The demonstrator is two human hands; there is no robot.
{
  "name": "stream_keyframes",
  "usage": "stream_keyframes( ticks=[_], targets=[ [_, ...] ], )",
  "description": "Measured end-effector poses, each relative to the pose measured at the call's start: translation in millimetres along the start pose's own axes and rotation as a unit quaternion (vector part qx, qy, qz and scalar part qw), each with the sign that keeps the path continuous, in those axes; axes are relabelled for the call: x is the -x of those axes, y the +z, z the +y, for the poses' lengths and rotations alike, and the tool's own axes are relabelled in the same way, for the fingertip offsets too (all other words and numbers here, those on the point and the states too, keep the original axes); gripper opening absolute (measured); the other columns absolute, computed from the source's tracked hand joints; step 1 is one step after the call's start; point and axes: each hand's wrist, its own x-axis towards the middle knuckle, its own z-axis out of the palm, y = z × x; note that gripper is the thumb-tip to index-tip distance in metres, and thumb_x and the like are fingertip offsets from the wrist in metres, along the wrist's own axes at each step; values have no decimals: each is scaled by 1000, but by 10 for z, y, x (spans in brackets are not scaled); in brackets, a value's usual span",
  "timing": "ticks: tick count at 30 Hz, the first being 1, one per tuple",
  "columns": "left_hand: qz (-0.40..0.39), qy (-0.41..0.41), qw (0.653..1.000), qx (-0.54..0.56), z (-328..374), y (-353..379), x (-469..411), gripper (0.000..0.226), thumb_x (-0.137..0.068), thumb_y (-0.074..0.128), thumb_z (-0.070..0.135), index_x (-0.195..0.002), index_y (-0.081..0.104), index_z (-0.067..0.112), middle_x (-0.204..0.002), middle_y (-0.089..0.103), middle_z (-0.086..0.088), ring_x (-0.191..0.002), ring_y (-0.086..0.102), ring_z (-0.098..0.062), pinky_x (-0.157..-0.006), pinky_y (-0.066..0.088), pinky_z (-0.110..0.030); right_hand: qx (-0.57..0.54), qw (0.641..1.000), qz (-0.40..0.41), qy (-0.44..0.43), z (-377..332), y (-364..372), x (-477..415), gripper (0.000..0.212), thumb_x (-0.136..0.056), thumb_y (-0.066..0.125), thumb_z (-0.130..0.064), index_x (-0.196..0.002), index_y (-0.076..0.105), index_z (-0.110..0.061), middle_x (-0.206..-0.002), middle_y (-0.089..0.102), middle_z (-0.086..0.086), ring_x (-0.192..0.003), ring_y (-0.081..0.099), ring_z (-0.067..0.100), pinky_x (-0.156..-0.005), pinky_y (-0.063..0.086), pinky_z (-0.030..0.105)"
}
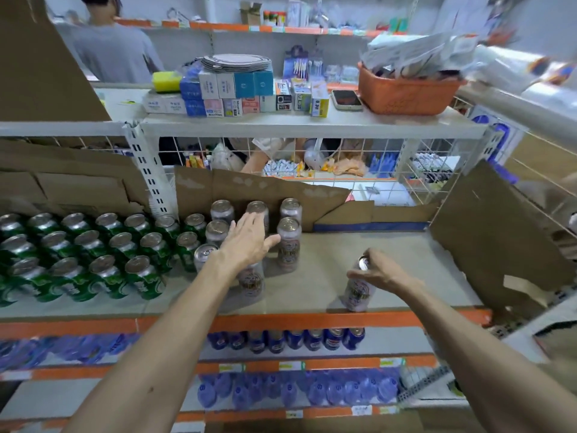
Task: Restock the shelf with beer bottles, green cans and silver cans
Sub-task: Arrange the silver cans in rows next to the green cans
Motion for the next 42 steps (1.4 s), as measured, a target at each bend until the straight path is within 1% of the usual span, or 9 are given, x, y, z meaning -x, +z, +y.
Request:
stream_keyframes(
  ticks=[2,5,8,13,20,29,32,37,42],
  targets=[
    [5,-4,1000,-6,-35,-38,33,67,-98,49,48,-147,32,5,-153,34,-15,-145,25,-30,-118,20,-54,5,1000,7,-3,2,5,35,50,-74,81,-35,-103,51,-8,-98,59,10,-86,58,24,-70,53,37],
    [4,-16,1000,-24,-55,-73,96,65,-98,49,48,-144,36,4,-146,41,-14,-140,32,-31,-116,24,-54,13,1000,13,3,1,-12,38,45,-75,80,-28,-100,49,-7,-95,56,11,-75,51,21,-52,38,27],
    [-9,-24,999,-36,-52,-50,171,66,-98,49,47,-145,34,4,-149,38,-14,-141,30,-30,-117,22,-52,1,1000,11,2,5,17,36,44,-76,79,-25,-101,48,-6,-94,54,11,-73,49,19,-49,33,25],
    [5,-22,999,-27,-40,-47,253,66,-98,50,47,-146,35,4,-152,37,-15,-143,29,-31,-118,21,-53,-21,1000,12,13,13,3,39,38,-77,77,-22,-98,50,-7,-91,59,11,-75,56,21,-55,45,29],
    [21,-33,998,-45,-92,-156,352,59,-98,50,46,-139,41,4,-146,42,-15,-139,34,-31,-114,25,-51,7,1000,24,-8,-356,58,15,27,-79,75,-22,-81,51,-9,-77,57,7,-63,48,17,-54,40,30],
    [17,-26,999,-30,-466,-406,173,65,-99,47,48,-145,34,3,-152,35,-15,-144,27,-30,-118,20,-53,-15,995,34,-95,-1183,212,-265,44,-67,76,-39,-90,53,-10,-86,59,6,-72,52,23,-57,38,35],
    [19,-10,999,-33,-628,-426,67,65,-99,47,49,-144,35,4,-153,34,-14,-145,24,-29,-118,19,-53,14,994,26,-104,-1425,342,-338,43,-70,76,-38,-95,53,-11,-91,59,6,-80,55,26,-65,45,38],
    [0,-3,1000,-15,-857,-408,-48,68,-99,48,48,-147,32,3,-156,30,-14,-148,20,-28,-119,15,-53,23,994,11,-107,-1542,591,-402,36,-72,74,-28,-92,50,-11,-90,61,10,-76,56,26,-59,43,34],
    [-5,3,1000,-9,-911,-386,-171,66,-99,48,48,-145,34,4,-153,35,-14,-146,25,-28,-119,18,-53,31,993,8,-117,-1500,686,-463,38,-71,76,-25,-103,60,-13,-100,63,6,-84,61,23,-74,55,40]
  ],
)
